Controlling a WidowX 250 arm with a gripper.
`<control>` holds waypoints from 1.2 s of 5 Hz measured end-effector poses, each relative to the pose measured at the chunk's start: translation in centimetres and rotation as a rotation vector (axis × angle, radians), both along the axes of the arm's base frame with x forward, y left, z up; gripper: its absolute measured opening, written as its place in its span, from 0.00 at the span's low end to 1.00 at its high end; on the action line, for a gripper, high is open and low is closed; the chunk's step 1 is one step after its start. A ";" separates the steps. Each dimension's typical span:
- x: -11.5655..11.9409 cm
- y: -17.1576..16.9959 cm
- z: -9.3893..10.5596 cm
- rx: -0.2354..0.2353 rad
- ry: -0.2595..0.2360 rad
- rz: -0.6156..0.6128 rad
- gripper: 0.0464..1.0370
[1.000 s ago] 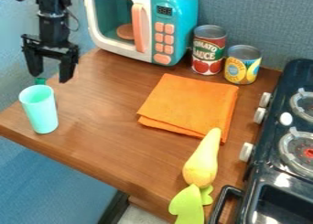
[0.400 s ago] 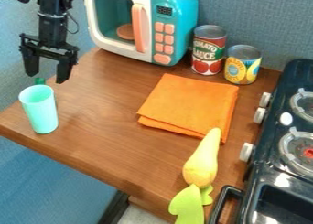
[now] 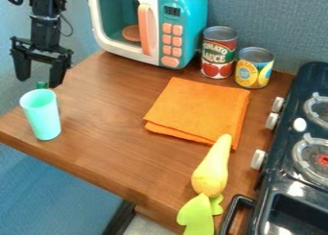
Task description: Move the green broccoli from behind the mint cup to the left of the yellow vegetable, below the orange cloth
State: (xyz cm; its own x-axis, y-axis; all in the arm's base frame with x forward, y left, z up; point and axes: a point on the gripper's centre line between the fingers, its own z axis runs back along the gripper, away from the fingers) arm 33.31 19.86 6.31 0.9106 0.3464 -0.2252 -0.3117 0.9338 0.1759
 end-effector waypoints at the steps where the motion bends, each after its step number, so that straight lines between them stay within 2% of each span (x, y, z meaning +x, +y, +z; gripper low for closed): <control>1: 0.1 0.1 -0.4 0.003 -0.018 0.010 0.97; 2: -0.2 -0.3 -1.3 -0.017 -0.018 0.010 0.93; 4: -0.4 -0.6 -1.8 -0.019 -0.023 0.032 0.40; 5: -0.4 -0.6 -1.8 -0.021 -0.026 0.034 0.35; 6: -0.4 -0.6 -0.9 -0.011 -0.033 0.051 0.35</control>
